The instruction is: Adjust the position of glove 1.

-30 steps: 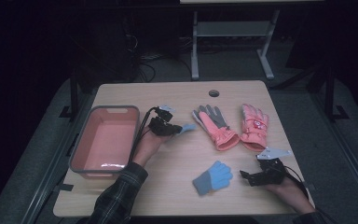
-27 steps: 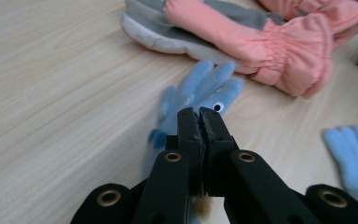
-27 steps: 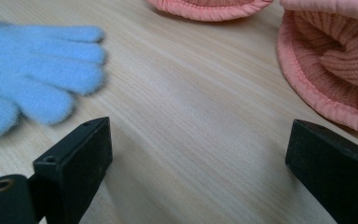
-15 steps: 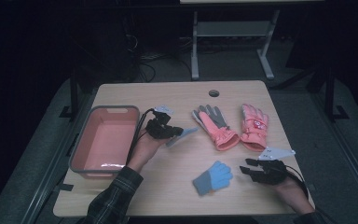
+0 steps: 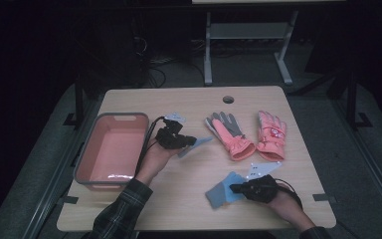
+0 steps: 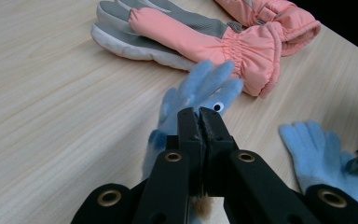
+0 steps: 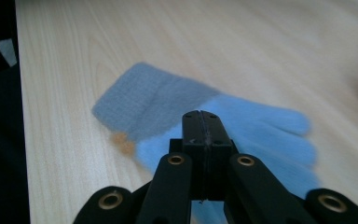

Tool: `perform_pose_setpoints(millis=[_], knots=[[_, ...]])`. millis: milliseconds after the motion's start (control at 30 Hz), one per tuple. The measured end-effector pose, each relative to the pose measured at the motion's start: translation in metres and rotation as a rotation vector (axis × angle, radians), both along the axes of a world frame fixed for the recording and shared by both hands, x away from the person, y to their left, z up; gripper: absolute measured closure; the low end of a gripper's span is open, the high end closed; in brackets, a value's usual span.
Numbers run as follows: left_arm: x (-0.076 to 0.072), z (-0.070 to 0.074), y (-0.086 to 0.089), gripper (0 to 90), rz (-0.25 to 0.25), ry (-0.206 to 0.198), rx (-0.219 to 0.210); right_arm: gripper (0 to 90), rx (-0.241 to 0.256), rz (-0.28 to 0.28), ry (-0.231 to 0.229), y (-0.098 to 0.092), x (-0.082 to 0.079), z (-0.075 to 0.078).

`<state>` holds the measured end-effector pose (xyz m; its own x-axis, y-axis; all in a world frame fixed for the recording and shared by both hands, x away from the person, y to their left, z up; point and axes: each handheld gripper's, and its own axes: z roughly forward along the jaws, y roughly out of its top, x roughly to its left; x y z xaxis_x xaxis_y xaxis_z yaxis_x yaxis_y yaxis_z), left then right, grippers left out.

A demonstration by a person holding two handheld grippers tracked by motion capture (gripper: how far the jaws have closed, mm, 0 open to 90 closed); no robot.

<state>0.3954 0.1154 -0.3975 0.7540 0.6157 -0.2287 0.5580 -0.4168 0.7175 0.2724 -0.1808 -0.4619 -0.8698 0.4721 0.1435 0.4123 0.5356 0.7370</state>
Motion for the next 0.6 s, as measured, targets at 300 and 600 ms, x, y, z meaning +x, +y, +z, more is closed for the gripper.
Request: perform_pose_setpoints(millis=[300, 600], knots=[[-0.001, 0.001, 0.000, 88.1, 0.007, 0.010, 0.000, 89.8, -0.025, -0.014, 0.015, 0.027, 0.018, -0.010], [-0.003, 0.002, 0.000, 88.1, 0.014, 0.012, 0.006, 89.8, -0.033, -0.071, -0.022, 0.046, 0.040, -0.011]])
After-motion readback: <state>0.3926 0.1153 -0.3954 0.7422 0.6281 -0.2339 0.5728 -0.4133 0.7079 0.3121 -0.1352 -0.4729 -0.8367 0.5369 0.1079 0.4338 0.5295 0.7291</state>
